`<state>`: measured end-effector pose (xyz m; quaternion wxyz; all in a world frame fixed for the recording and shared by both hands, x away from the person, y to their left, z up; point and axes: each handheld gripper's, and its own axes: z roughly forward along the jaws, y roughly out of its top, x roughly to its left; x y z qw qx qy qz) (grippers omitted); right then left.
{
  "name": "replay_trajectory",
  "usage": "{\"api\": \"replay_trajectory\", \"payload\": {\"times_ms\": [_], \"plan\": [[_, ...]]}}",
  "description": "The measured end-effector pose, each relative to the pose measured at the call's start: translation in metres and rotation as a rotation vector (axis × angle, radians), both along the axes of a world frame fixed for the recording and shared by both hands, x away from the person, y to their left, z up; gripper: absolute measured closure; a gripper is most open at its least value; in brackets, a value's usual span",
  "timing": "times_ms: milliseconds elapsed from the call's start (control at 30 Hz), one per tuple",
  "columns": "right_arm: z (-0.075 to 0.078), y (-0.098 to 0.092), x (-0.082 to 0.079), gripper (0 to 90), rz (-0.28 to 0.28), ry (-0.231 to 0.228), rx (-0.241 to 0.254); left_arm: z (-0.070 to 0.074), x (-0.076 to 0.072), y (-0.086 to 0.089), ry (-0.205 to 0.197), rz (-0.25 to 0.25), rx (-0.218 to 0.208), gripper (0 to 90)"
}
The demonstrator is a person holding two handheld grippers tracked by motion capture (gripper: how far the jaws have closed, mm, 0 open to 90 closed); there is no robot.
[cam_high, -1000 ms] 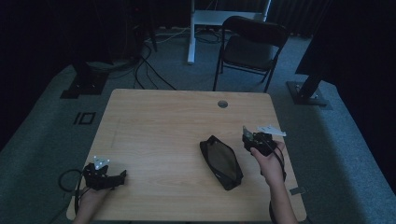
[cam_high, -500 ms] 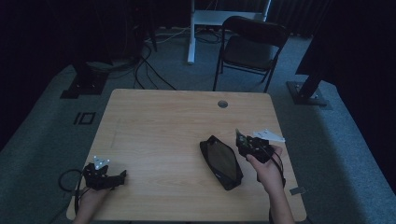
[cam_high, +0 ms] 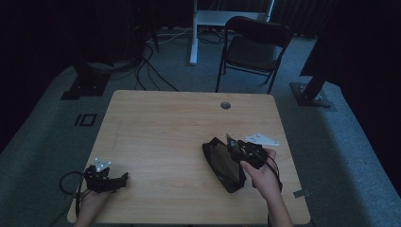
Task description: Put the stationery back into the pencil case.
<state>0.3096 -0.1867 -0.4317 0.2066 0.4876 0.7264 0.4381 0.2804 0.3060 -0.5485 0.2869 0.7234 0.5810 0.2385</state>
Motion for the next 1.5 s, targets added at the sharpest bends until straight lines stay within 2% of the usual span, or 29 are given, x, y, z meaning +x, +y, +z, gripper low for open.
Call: {"api": "replay_trajectory", "payload": {"times_ms": [367,467,633,700,900,1500], "plan": [[-0.010,0.018,0.000,49.8,0.043,0.030,-0.031,0.000,0.000,0.000,0.000,0.000,0.000,0.8],[-0.018,0.023,0.002,49.8,0.042,0.060,-0.043,0.000,0.000,0.000,0.000,0.000,0.000,0.7],[-0.026,0.029,0.004,49.8,0.031,0.079,-0.062,0.000,0.000,0.000,0.000,0.000,0.000,0.7],[-0.028,0.031,0.005,49.8,0.037,0.094,-0.056,0.000,0.000,0.000,0.000,0.000,0.000,0.8],[-0.038,0.037,0.010,49.9,0.037,0.130,-0.101,0.000,0.000,0.000,0.000,0.000,0.000,0.8],[-0.051,0.046,0.024,49.9,0.037,0.192,-0.173,0.000,0.000,0.000,0.001,0.000,0.000,0.8]]}}
